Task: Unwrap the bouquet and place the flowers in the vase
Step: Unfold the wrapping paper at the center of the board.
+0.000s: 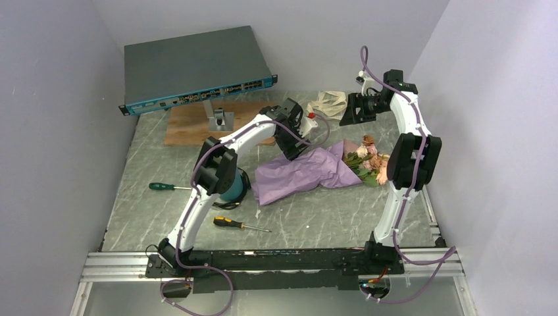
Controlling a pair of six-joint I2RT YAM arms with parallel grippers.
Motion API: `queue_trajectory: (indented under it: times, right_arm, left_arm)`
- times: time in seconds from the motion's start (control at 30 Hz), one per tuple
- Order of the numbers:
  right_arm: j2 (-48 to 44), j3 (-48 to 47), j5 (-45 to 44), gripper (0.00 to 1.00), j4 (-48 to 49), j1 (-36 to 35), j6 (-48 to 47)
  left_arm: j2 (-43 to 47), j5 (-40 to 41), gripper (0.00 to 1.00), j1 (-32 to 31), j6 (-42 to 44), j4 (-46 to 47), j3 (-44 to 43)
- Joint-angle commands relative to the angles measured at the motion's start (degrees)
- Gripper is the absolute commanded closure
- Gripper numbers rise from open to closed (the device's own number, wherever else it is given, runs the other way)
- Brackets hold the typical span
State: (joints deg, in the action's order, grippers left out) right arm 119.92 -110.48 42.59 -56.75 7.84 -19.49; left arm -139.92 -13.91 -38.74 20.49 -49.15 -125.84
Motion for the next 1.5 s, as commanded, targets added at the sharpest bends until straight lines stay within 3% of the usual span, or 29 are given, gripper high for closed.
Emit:
queue_trajectory:
  times: [0.0, 0.53, 0.73, 0.8, 1.0, 1.3, 1.47]
  right_arm:
    - [-3.05, -0.32, 3.46, 0.20, -0.80, 0.25, -0.57]
    - [-2.89, 7.59, 19.55, 0.27, -13.87, -6.38, -5.16]
    - [1.66, 4.56, 26.54, 0.42, -28.76, -7.48, -17.23]
    - [0.85, 6.83, 27.81, 0.48, -29.21, -7.52, -17.87]
    - [-3.85, 14.30, 26.01, 0.59, -29.22, -9.57, -21.36]
    - [-12.91, 21.91, 20.99, 0.59, -29.13, -10.39, -28.09]
    - [-18.89, 28.10, 13.79, 0.58, -27.83, -11.32, -35.01]
  left_arm:
    - [2.96, -5.17, 0.08, -0.02, -2.14, -0.54, -3.01]
    - [15.49, -12.07, 0.06, -1.78, -0.43, 4.22, 2.46]
    - [19.90, -15.73, 0.06, -0.39, -3.16, 7.54, 5.89]
    - [21.26, -16.80, 0.07, 0.64, -4.67, 9.33, 6.96]
    - [23.85, -16.67, 0.05, 2.27, -4.60, 12.29, 9.26]
    - [22.74, -15.31, 0.05, 2.66, -5.38, 12.52, 9.82]
    - [27.48, -15.66, 0.07, 4.31, -13.70, 25.26, 17.59]
